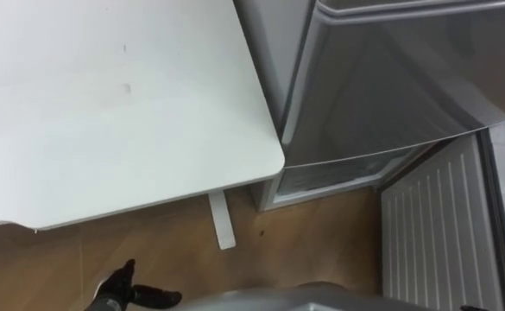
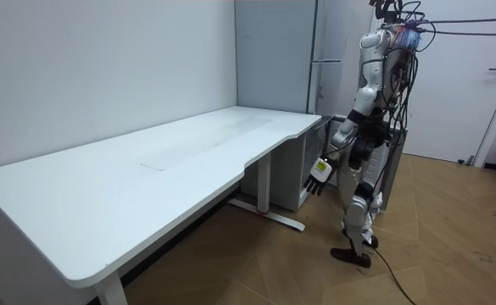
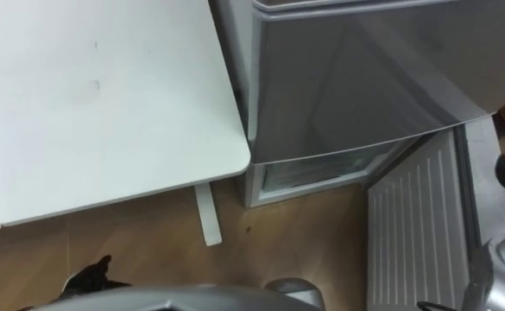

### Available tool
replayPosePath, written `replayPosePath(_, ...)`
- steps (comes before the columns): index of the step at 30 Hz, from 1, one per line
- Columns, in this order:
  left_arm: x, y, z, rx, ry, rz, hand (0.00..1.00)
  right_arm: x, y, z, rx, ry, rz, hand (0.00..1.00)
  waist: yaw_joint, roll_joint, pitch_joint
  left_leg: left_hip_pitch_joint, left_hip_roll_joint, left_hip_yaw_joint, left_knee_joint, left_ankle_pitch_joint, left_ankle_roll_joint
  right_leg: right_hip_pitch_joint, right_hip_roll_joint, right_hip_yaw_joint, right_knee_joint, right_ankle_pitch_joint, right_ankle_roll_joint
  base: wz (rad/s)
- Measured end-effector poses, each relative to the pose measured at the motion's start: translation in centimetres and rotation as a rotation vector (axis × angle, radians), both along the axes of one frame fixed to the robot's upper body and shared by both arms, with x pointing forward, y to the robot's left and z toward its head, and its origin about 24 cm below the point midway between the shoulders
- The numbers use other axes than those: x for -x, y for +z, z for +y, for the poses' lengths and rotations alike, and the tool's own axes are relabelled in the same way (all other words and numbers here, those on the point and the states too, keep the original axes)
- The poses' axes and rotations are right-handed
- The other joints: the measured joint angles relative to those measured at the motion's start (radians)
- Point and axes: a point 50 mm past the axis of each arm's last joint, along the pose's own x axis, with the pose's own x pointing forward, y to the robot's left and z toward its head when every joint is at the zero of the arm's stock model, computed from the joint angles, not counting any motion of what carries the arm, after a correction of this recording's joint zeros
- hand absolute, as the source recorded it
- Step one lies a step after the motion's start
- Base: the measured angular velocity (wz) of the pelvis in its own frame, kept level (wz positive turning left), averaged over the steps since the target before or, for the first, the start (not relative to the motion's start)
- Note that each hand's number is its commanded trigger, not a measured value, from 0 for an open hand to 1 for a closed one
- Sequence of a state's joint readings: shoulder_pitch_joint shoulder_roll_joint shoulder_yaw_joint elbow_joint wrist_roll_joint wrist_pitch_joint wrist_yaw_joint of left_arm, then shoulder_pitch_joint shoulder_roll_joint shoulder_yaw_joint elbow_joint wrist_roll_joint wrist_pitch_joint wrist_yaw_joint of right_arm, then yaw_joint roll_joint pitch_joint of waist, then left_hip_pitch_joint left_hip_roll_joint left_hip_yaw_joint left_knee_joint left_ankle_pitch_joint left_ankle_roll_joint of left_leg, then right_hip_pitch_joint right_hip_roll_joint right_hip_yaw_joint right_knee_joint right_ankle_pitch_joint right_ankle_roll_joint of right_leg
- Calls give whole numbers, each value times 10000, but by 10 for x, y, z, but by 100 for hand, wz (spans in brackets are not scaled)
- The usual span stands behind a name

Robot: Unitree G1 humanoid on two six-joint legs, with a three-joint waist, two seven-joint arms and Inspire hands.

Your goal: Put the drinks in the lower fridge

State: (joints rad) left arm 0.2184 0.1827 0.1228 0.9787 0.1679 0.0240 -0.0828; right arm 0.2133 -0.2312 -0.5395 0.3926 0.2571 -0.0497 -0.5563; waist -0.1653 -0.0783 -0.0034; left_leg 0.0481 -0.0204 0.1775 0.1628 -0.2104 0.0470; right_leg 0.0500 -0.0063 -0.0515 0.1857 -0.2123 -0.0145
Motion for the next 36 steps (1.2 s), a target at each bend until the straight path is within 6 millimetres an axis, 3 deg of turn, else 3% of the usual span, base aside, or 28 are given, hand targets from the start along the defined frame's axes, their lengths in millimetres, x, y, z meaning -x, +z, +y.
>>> replayPosePath(7, 8, 4, 11, -295, 79, 137, 0, 36, -33, -15, -2008, -1833, 625, 0, -291, -225, -6, 32, -48, 5, 14, 5, -5, 19, 29, 33, 7, 1, -2, 0)
replayPosePath(11, 6, 7, 17, -551, -93, 97, 0, 49, -40, -22, -2895, -2427, 293, 0, -347, -328, -13, -6, -44, 2, 20, 5, -5, 55, 42, 87, 7, 6, -11, 0)
replayPosePath(14, 8, 8, 20, -600, -54, 151, 0, 60, -53, -19, -3647, -2876, 412, 0, -367, -373, -24, 36, -13, 2, 23, 4, -5, 89, 46, 89, 20, 11, -18, 0)
replayPosePath(19, 9, 7, 20, -540, -35, 270, 0, 76, -69, -11, -4609, -3230, 742, 0, -333, -328, 31, 96, 35, 1, 14, -3, -5, 92, 54, 89, 6, 16, -16, 0)
replayPosePath(22, 13, 7, 20, -527, 17, 464, 0, 79, -72, -10, -4852, -3164, 756, 0, -306, -256, 17, 153, 36, 7, 15, -1, -6, 96, 55, 94, 7, 16, -17, 0)
replayPosePath(30, 13, 7, 20, -421, -84, 491, 0, 83, -82, -2, -5781, -2482, 512, 0, -192, -329, 21, 157, 56, 55, 31, -1, -8, 92, 65, 106, -11, 28, -35, -1)
replayPosePath(36, 5, 7, 21, -126, -392, 624, 0, 59, -84, 9, -6457, -4, 242, 0, -158, -256, 25, 80, 89, 149, 25, -7, -7, -9, 93, 198, 13, 100, -43, -7)
